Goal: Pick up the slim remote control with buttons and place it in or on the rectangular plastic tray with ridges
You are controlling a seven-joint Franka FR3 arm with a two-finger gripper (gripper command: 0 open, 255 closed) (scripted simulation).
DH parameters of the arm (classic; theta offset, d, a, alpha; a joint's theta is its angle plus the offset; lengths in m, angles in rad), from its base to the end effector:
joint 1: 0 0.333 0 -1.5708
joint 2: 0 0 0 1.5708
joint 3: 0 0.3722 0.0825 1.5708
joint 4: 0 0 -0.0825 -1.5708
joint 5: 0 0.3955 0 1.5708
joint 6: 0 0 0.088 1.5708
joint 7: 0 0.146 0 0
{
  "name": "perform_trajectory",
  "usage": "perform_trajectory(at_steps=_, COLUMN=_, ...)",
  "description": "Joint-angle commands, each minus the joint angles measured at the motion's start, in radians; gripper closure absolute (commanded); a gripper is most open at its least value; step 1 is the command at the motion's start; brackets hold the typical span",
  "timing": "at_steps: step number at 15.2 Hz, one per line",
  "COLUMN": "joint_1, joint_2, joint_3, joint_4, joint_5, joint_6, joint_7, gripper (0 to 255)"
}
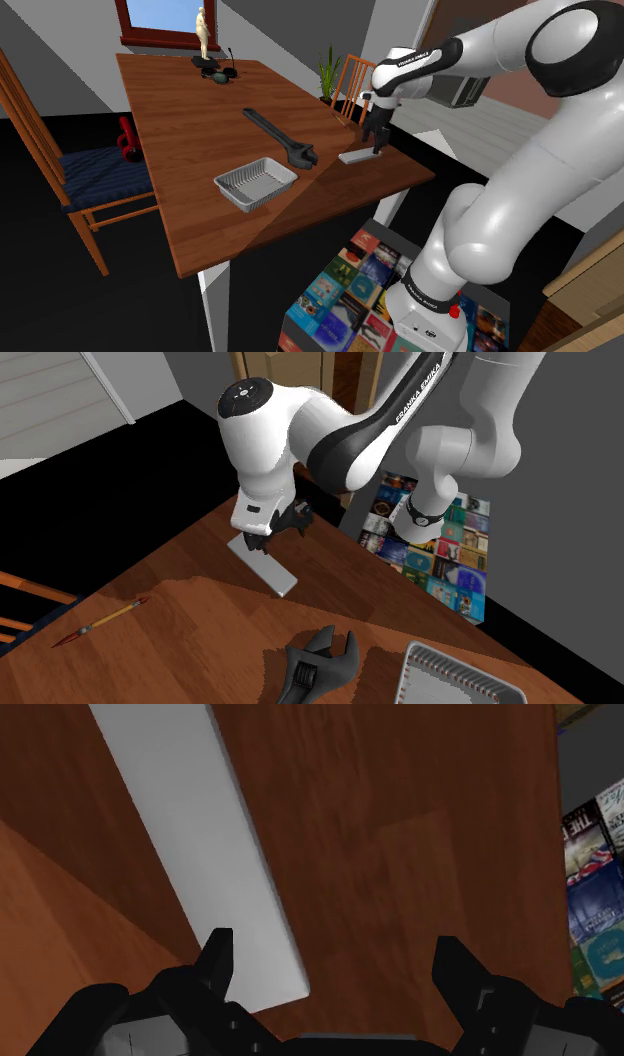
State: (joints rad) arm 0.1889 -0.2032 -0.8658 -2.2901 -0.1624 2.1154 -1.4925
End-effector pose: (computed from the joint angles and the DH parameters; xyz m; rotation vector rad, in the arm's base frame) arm 0.3695 -0.3227 0.4110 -2.7830 -1.3716 0.0023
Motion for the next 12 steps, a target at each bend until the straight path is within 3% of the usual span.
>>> perform_trajectory(at_steps=1, joint_1=0.037, joint_2=0.115, joint_3=-0.057, joint_4=0.047, joint_5=0.085, joint_6=0.044, joint_7=-0.139, gripper=0)
perform_trajectory(at_steps=3, joint_1=0.047, joint_2=0.246, joint_3=-0.09, joint_4=0.106, joint_5=0.204, joint_6=0.07, joint_7=-0.29, gripper=0)
perform_trajectory(at_steps=5, joint_1=0.019, joint_2=0.344, joint_3=-0.078, joint_4=0.155, joint_5=0.295, joint_6=0.079, joint_7=-0.4, gripper=0)
perform_trajectory(at_steps=12, joint_1=-0.02, joint_2=0.419, joint_3=-0.039, joint_4=0.119, joint_5=0.377, joint_6=0.159, joint_7=-0.456, gripper=0)
